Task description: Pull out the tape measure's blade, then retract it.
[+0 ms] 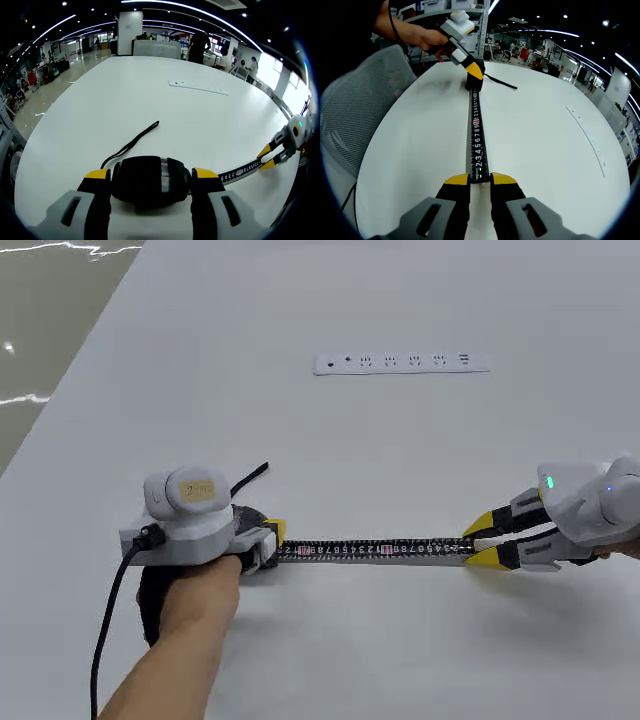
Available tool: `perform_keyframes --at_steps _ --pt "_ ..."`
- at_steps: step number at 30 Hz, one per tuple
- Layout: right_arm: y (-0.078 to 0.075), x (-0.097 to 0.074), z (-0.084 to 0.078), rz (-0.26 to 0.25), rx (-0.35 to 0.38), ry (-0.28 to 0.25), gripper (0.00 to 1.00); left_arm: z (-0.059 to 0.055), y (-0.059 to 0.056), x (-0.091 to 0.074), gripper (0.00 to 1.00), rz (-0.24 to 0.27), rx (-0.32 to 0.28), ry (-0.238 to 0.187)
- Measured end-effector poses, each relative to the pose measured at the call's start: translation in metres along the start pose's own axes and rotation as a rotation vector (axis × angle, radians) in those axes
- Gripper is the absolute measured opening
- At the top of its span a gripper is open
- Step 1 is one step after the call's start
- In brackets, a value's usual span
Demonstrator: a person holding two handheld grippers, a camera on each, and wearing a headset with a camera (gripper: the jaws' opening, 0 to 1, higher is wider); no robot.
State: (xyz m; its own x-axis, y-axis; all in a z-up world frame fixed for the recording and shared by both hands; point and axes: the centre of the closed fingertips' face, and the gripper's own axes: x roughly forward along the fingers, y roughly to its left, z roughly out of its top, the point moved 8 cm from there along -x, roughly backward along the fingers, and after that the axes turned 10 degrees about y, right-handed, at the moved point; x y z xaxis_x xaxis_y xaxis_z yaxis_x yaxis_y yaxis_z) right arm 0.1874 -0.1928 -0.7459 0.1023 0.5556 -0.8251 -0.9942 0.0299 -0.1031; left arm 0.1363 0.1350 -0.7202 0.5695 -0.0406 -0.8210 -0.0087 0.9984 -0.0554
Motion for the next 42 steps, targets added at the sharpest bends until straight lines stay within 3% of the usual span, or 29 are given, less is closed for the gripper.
perform_keyframes --at_steps 10,14,20,40,42 --pt "0.000 0.001 0.005 0.005 -0.010 -0.003 0.14 -0.001 -0.005 -0.003 0.61 0.034 0.026 0.026" --pt "0.001 0.001 0.007 0.006 -0.015 -0.004 0.14 0.001 0.000 0.004 0.61 0.039 0.035 0.032" --pt "-0.001 0.003 0.006 0.005 -0.018 -0.003 0.14 -0.001 -0.004 -0.003 0.61 0.042 0.037 0.031" --pt "0.000 0.003 0.009 0.007 -0.014 -0.009 0.14 0.001 0.002 0.006 0.61 0.040 0.032 0.031" --pt "-0.001 0.004 0.009 0.006 -0.015 -0.009 0.14 -0.001 -0.003 -0.001 0.61 0.042 0.031 0.030"
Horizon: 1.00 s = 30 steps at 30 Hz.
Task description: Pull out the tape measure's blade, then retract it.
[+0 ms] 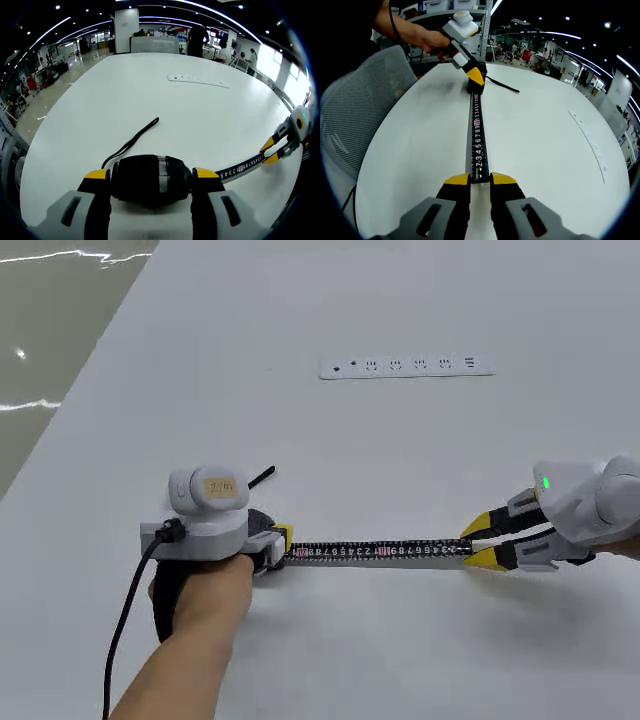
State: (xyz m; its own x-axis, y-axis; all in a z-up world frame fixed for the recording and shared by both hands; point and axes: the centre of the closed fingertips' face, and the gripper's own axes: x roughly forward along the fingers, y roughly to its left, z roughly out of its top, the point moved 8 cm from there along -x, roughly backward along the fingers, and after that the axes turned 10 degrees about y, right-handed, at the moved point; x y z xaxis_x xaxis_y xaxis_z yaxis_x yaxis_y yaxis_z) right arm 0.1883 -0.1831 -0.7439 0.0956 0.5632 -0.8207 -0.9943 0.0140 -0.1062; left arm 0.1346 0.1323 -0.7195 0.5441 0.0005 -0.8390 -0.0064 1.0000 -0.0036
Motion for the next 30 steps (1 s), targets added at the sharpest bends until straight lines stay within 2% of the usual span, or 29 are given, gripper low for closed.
perform_keyframes --at_steps 5,7,16,20,28,30 --pt "0.001 0.001 0.003 0.003 -0.001 0.000 0.14 0.002 0.004 0.006 0.61 0.001 -0.002 0.003" --pt "0.000 0.003 0.003 0.004 0.000 0.000 0.14 0.000 -0.001 0.000 0.61 0.002 -0.001 -0.001" --pt "0.001 0.004 0.007 0.006 0.005 0.000 0.14 0.000 -0.002 -0.002 0.61 0.004 -0.004 -0.003" --pt "0.001 0.005 0.008 0.007 0.008 0.001 0.14 0.001 0.002 0.004 0.61 0.005 -0.006 -0.003" --pt "0.001 0.009 0.014 0.011 0.006 -0.002 0.14 -0.001 -0.002 -0.001 0.61 0.006 -0.009 -0.004" --pt "0.000 0.010 0.014 0.013 0.007 -0.001 0.14 0.001 0.001 0.002 0.61 0.006 -0.010 -0.004"
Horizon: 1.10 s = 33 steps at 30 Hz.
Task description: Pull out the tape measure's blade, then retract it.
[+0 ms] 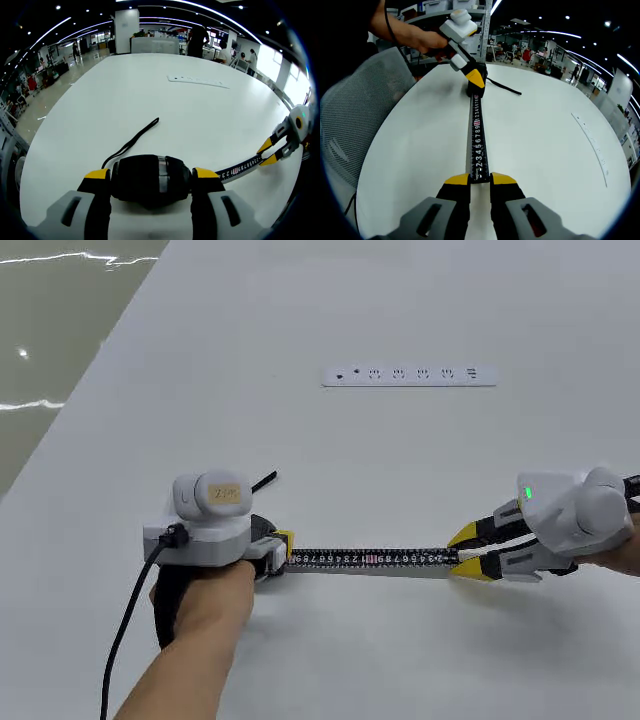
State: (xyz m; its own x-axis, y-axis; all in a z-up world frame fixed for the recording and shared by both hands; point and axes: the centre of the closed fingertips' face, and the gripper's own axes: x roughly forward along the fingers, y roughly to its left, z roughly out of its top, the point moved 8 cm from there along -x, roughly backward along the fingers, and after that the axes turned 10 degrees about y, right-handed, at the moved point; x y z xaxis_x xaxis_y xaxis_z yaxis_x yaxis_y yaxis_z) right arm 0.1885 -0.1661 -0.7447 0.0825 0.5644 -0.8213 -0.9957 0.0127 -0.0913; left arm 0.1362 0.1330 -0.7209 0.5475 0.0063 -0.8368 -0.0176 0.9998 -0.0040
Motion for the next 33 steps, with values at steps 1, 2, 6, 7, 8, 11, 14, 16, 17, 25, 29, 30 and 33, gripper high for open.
perform_keyframes --at_steps 1,2,6,7,8,11,14,16,17,25,29,30,33 --pt "0.000 0.000 0.000 0.001 -0.001 0.001 0.14 0.000 0.001 0.001 0.61 0.000 -0.001 0.000" --pt "0.000 0.000 0.001 0.002 -0.001 0.001 0.14 0.000 0.002 0.002 0.61 0.000 -0.001 -0.001" --pt "-0.001 0.000 0.004 0.001 -0.005 0.002 0.14 0.000 0.001 0.001 0.61 0.001 -0.002 -0.001" --pt "0.000 0.000 0.006 0.001 -0.006 0.002 0.14 0.000 0.001 0.001 0.61 0.001 -0.002 -0.001" --pt "0.000 -0.001 0.006 0.001 -0.006 0.002 0.14 0.000 0.001 0.000 0.61 0.001 -0.002 -0.002" --pt "0.000 0.001 0.006 0.001 -0.006 0.001 0.14 0.000 0.001 0.001 0.61 0.002 -0.003 -0.002" --pt "0.000 0.002 0.006 0.001 -0.006 0.001 0.14 0.001 0.002 0.004 0.61 0.002 -0.004 -0.002" --pt "-0.001 0.002 0.006 0.000 -0.006 0.002 0.14 0.000 0.002 0.002 0.61 0.003 -0.005 -0.002" --pt "-0.001 0.003 0.007 -0.001 -0.007 0.001 0.14 0.000 0.001 0.000 0.61 0.003 -0.005 -0.002" --pt "-0.001 0.004 0.010 0.000 -0.009 -0.001 0.14 0.000 0.002 0.002 0.61 0.003 -0.005 -0.001" --pt "-0.002 0.005 0.012 0.000 -0.010 -0.002 0.14 0.000 0.002 0.003 0.61 0.002 -0.005 -0.001" --pt "-0.002 0.005 0.012 0.000 -0.010 -0.002 0.14 0.000 0.000 0.001 0.61 0.002 -0.005 0.000" --pt "-0.002 0.005 0.013 0.000 -0.012 -0.002 0.14 -0.001 -0.001 -0.003 0.61 0.003 -0.006 0.000"
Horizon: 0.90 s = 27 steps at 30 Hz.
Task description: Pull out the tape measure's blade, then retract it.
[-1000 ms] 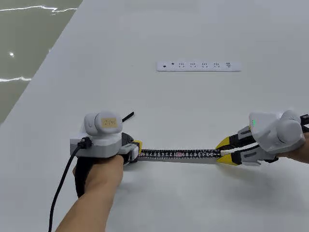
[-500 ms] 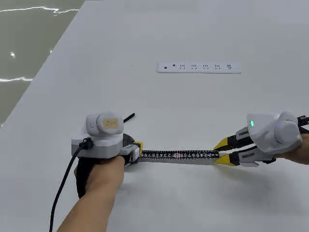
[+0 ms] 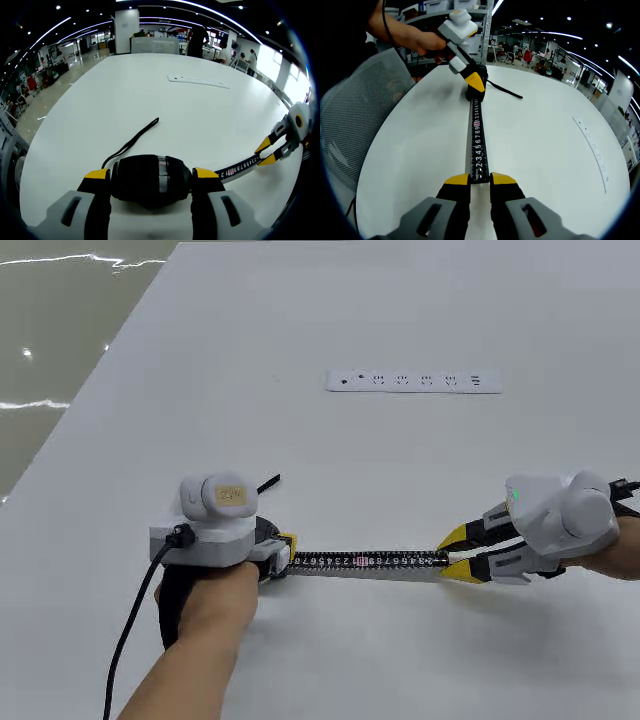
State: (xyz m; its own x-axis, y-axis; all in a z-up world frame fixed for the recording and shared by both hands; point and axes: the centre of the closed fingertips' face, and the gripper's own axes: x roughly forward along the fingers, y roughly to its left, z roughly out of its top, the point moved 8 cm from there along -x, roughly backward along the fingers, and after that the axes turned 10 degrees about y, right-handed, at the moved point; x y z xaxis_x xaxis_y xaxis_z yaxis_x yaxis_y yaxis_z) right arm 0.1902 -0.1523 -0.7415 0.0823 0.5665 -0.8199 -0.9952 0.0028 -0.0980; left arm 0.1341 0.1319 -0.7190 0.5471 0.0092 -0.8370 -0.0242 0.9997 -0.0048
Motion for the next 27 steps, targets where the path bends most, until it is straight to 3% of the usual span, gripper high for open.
perform_keyframes --at_steps 27 --pt "0.0020 0.0050 0.0084 0.004 0.003 -0.009 0.14 0.0006 0.0022 0.0041 0.61 0.002 -0.003 0.002"
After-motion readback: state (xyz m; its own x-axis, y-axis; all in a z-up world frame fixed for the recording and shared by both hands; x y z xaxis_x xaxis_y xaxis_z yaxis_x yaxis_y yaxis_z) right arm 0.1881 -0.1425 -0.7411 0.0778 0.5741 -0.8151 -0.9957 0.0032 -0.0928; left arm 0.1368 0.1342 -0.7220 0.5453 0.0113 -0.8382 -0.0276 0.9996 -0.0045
